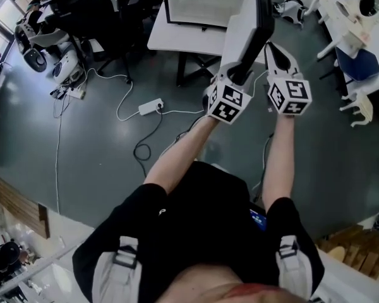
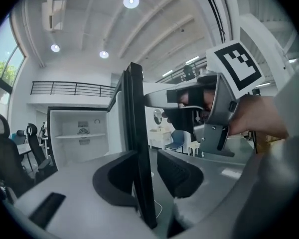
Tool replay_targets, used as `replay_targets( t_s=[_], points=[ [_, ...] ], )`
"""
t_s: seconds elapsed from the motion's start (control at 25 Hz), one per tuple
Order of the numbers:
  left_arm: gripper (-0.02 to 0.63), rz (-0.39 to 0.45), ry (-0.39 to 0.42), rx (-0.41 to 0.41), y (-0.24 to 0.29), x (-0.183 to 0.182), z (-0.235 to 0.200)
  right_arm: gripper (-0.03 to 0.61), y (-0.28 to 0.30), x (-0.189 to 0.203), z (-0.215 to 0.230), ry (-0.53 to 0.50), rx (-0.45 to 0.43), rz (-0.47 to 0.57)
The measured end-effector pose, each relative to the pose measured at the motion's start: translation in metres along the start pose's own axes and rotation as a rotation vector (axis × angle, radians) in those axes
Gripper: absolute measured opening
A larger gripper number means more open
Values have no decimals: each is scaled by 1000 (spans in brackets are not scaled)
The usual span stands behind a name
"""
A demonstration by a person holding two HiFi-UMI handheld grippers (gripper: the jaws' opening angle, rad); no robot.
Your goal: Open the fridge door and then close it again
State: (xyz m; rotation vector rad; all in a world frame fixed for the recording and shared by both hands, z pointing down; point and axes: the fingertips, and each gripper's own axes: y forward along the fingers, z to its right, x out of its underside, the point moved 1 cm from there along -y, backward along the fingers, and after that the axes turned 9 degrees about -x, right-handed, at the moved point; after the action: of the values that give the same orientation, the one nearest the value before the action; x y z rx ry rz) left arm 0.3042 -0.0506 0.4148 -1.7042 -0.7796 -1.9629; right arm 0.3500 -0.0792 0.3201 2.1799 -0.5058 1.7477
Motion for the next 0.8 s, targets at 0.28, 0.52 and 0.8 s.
replay_targets(
  t_s=[0.28,0.52,0.8],
  points=[
    [109,17,-2,-7,9,-7,-8,-6,8,-8,-1,-46,-50,-13],
    [109,27,-34,-49,2,-3,-34,-6,25,-11,-23,-62,-121,10],
    [107,19,-53,-134,-1,3,-87,-6,67,-17,-52,-67,-207,46]
  ],
)
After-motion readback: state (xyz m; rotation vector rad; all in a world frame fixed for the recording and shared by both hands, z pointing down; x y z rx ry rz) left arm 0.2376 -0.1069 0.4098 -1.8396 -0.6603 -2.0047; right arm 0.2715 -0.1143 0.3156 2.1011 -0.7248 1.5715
